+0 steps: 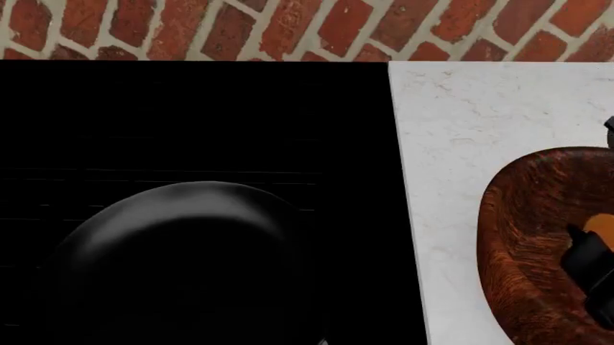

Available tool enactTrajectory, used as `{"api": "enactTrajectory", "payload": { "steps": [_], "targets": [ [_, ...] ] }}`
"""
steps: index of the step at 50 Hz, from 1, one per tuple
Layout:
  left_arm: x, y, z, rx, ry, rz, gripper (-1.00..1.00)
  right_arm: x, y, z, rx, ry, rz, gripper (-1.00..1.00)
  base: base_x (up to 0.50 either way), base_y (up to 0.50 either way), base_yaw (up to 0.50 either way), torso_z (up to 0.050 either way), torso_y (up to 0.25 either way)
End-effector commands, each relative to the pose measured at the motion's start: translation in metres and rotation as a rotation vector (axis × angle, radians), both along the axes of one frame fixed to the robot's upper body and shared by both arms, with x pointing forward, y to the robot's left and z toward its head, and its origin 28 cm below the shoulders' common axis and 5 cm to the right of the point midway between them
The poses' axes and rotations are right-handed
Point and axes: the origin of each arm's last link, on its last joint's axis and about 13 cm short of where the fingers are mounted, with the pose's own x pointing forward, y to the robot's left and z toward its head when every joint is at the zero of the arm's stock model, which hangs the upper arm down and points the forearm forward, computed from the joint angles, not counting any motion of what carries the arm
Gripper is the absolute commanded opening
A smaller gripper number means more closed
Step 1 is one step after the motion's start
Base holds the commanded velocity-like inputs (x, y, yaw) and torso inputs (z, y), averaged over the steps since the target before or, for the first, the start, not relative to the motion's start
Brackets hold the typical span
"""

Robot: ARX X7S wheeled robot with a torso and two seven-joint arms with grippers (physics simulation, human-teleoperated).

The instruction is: Pick the bell pepper from the pan and place it in the bowl.

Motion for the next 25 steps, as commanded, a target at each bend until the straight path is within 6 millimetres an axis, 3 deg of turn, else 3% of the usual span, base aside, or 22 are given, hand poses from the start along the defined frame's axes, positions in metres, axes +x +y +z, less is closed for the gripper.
{"api": "enactTrajectory", "payload": {
  "steps": [1,8,25],
  "targets": [
    [-0.005,0.002,-0.001,-0.022,-0.002,0.005,1.0,-0.002,0.005,0.016,0.017,-0.078,0.03,1.0,0.0,0.0,0.0,0.0,0.0],
    [-0.005,0.004,-0.003,-0.026,-0.003,0.003,1.0,-0.009,0.01,0.034,0.05,-0.173,0.062,1.0,0.0,0.0,0.0,0.0,0.0],
    [-0.004,0.004,-0.005,-0.022,-0.002,-0.014,1.0,-0.05,0.03,0.083,0.158,-0.476,0.239,1.0,0.0,0.0,0.0,0.0,0.0]
  ]
}}
